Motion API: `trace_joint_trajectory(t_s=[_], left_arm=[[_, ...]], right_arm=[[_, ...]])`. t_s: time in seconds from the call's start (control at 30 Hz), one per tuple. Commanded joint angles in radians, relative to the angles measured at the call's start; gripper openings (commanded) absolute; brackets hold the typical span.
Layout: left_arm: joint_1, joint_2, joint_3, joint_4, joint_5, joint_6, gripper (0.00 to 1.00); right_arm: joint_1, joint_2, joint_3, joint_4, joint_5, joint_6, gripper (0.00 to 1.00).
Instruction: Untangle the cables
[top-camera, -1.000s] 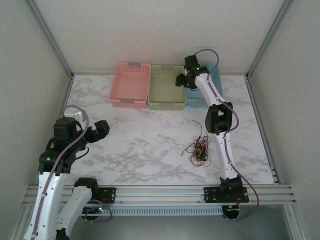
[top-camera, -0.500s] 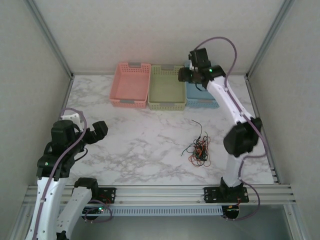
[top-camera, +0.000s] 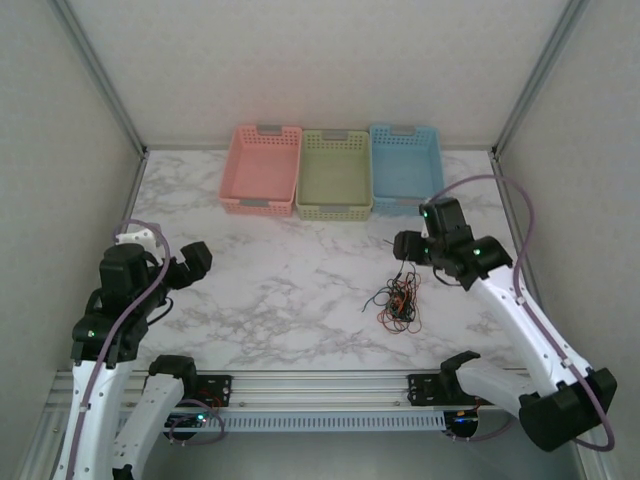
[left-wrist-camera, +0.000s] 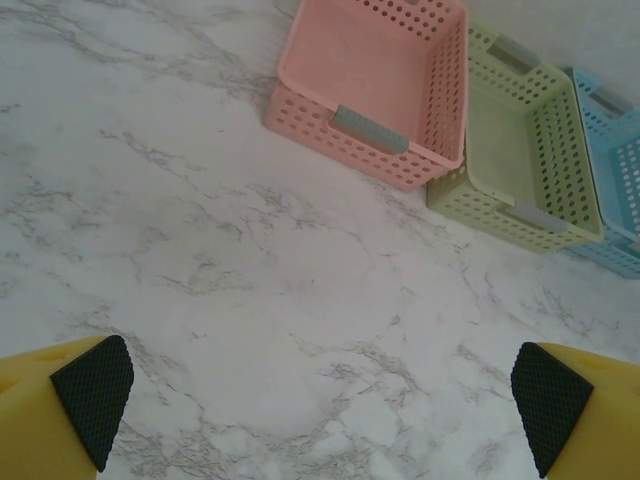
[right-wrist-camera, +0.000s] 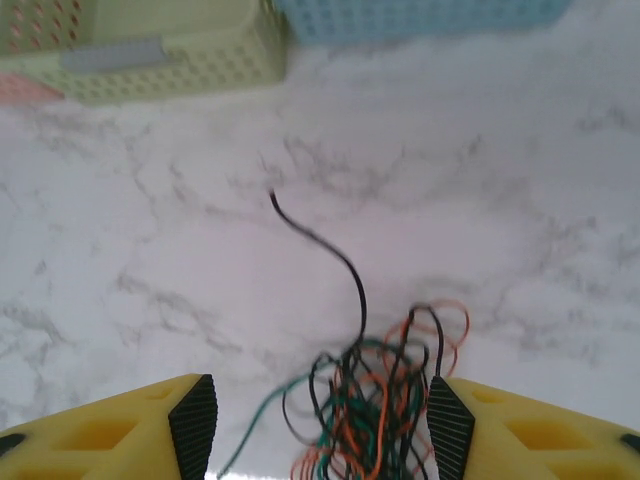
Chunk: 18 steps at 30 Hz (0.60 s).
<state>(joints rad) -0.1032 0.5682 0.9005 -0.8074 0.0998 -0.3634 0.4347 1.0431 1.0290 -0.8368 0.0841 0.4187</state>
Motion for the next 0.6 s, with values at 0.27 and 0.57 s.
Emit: trace_joint_trajectory(t_s=[0.27, 0.57], left_arm=[[-0.011, 0.008, -0.012, 0.014, 0.116, 0.017, 1.00], [-0.009, 0.010, -0.012, 0.017, 0.119, 0.018, 1.00]], right_arm=[[0.022, 0.028, -0.184, -0.050, -0.166, 0.152, 0.59], [0.021, 0.112, -0.322, 0.078, -0.079, 0.204, 0.60]])
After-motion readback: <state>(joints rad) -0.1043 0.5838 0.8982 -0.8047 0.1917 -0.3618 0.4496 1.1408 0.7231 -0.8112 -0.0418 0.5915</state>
